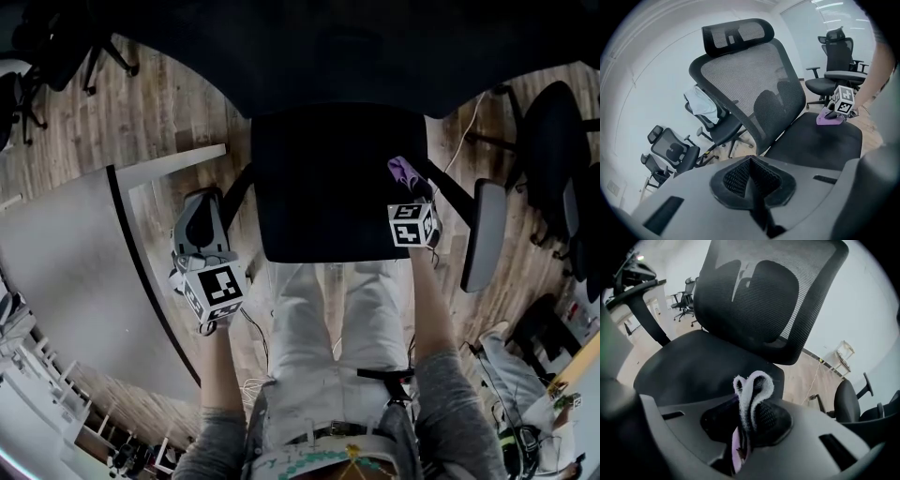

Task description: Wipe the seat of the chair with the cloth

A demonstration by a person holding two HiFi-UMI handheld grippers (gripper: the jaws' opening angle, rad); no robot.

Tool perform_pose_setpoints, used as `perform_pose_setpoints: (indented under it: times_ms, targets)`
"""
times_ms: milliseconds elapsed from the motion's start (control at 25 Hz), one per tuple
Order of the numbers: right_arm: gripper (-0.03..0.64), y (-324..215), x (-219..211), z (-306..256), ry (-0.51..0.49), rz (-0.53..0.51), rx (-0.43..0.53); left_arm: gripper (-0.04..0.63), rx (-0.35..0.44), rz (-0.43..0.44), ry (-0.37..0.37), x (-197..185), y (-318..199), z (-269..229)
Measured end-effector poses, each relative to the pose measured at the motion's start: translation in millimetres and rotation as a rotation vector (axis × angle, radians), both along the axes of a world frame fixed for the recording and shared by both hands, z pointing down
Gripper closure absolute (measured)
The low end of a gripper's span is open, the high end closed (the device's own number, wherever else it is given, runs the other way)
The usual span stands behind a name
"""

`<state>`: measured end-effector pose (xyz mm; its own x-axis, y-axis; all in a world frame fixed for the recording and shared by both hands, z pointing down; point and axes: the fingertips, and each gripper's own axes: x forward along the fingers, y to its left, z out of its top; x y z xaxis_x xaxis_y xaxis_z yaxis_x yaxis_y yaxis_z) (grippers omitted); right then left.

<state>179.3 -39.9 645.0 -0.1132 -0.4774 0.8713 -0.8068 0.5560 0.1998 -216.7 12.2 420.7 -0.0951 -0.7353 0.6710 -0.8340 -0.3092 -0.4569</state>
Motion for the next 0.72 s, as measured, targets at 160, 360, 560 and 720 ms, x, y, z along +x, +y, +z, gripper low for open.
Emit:
perform_pose_setpoints:
  times_ms: [160, 360, 560, 720]
  targets:
    - [0.565, 4.6, -23.4, -17.8, -0.087, -0.023, -0.009, 0.597, -0.002, -0.001, 0.018, -0.7, 1.0, -0.6]
    - [0.565, 10.2, -54.1, -22.4, -0.261, 0.039, -0.053, 0.595, 0.0, 0.002, 0.001, 2.4, -0.6, -0.6]
    - [0.565, 32.6, -111.4, -31.9, -0.387, -0.021, -0.116, 0.595, 0.0, 0.003, 0.0, 4.4, -0.1, -1.0]
    - [0.565, 57.4, -163.3, -36.8, -0.467, -0.107, -0.18, 0.595, -0.001, 0.002, 0.008, 6.0, 0.8, -1.7]
